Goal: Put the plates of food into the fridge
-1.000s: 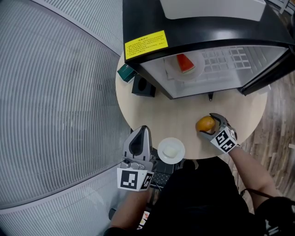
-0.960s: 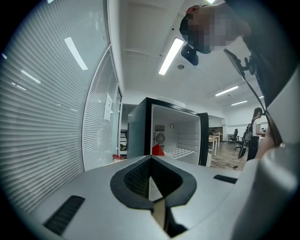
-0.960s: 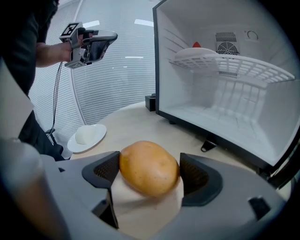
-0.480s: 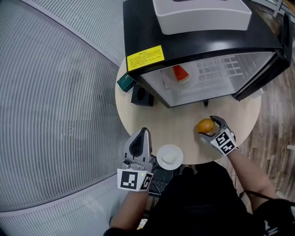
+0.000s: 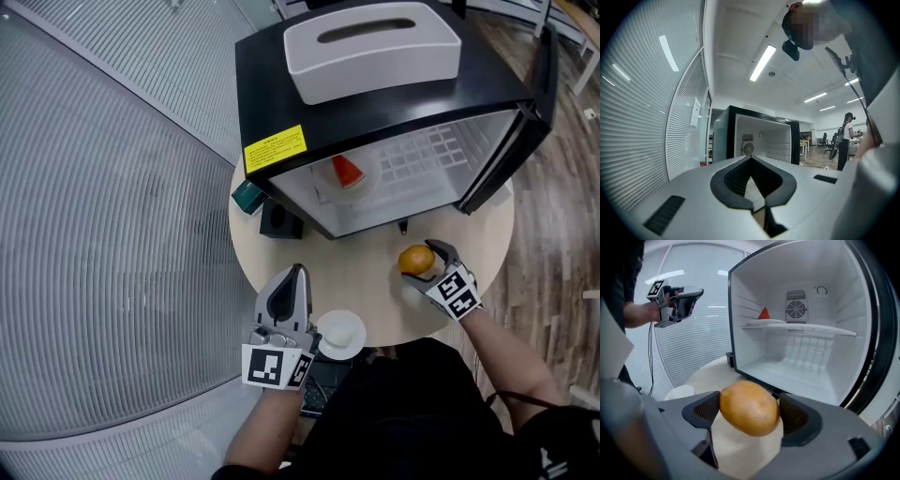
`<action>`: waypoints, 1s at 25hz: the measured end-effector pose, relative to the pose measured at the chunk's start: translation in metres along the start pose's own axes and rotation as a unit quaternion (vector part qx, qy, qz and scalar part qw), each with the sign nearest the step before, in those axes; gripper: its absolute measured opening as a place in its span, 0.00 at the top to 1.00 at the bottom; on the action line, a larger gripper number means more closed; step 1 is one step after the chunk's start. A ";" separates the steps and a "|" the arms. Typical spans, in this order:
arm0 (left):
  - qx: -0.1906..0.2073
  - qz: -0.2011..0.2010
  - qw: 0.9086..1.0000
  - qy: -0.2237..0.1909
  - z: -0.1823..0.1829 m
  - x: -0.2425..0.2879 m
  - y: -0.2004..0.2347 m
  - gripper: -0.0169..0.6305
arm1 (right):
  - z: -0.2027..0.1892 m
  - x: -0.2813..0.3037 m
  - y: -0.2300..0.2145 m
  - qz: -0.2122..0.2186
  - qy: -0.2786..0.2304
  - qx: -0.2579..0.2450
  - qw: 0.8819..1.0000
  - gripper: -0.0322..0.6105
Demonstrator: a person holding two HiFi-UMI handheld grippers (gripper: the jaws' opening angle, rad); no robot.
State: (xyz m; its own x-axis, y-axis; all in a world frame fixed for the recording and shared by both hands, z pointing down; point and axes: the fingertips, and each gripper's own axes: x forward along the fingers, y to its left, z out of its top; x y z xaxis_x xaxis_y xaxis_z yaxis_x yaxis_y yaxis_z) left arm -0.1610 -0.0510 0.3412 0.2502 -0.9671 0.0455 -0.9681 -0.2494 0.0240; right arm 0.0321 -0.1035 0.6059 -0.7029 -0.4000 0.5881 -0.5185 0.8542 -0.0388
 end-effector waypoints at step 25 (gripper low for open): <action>0.004 -0.076 0.997 -0.015 0.017 0.077 -0.069 0.97 | 0.078 -0.063 -0.072 -0.070 -0.079 0.015 0.994 0.33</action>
State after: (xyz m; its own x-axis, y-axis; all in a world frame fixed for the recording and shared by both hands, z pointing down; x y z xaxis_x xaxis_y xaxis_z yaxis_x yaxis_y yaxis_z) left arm -0.0748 -0.1086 0.3264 0.3943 -0.9189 0.0120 -0.9189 -0.3940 0.0197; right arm 0.0759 -0.1657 0.5085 -0.6885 -0.5642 0.4556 -0.6303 0.7763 0.0088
